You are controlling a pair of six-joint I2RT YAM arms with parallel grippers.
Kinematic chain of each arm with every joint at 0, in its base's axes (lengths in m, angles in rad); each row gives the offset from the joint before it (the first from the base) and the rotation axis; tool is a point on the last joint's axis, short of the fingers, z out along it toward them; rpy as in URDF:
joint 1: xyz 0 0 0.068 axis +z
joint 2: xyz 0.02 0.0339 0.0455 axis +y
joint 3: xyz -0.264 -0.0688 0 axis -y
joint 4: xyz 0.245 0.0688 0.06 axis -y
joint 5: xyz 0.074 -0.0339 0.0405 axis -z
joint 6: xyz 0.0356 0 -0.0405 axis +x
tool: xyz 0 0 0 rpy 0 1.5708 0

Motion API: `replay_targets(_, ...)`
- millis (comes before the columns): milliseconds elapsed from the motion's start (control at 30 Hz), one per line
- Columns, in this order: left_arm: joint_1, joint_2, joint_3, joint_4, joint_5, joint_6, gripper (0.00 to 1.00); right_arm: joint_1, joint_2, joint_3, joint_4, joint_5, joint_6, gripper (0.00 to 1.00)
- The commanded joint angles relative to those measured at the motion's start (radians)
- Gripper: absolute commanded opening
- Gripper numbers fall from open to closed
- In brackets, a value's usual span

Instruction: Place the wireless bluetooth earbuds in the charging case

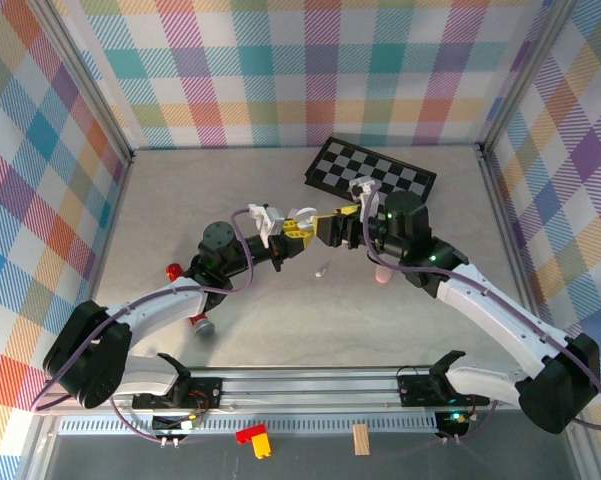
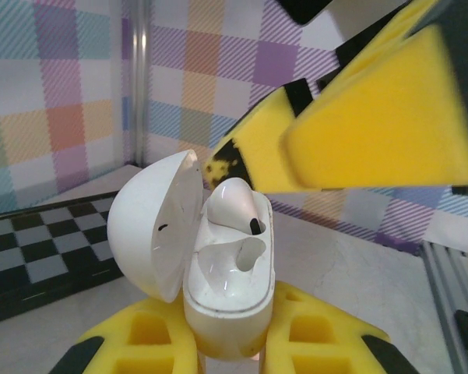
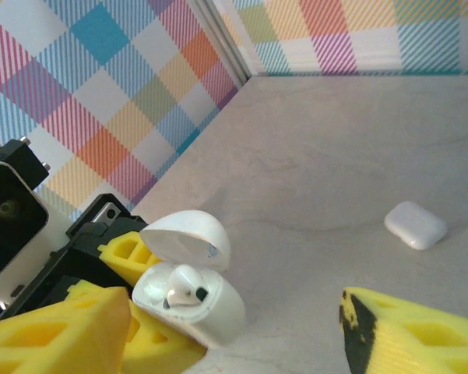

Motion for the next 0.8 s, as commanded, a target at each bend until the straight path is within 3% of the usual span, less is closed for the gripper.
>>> replay_targets(0, 0.026, -0.044, -0.049, 0.024, -0.054, 0.059, 0.0, -0.023, -0.051, -0.029, -0.011, 0.055, 0.012, 0.77)
replay_targets(167, 0.06, -0.074, -0.101, 0.029, -0.097, 0.063, 0.0, -0.052, -0.059, -0.08, -0.025, 0.089, 0.054, 0.78)
replay_targets(333, 0.101, -0.131, -0.164, 0.057, -0.128, 0.042, 0.0, -0.054, 0.027, -0.071, -0.111, 0.113, 0.01, 0.78)
replay_targets(533, 0.141, -0.254, -0.252, 0.075, -0.145, 0.007, 0.0, -0.054, 0.325, 0.1, -0.325, 0.051, -0.05, 0.77)
replay_targets(767, 0.141, -0.409, -0.3, -0.043, -0.152, 0.002, 0.0, -0.044, 0.664, 0.268, -0.342, -0.091, -0.038, 0.75)
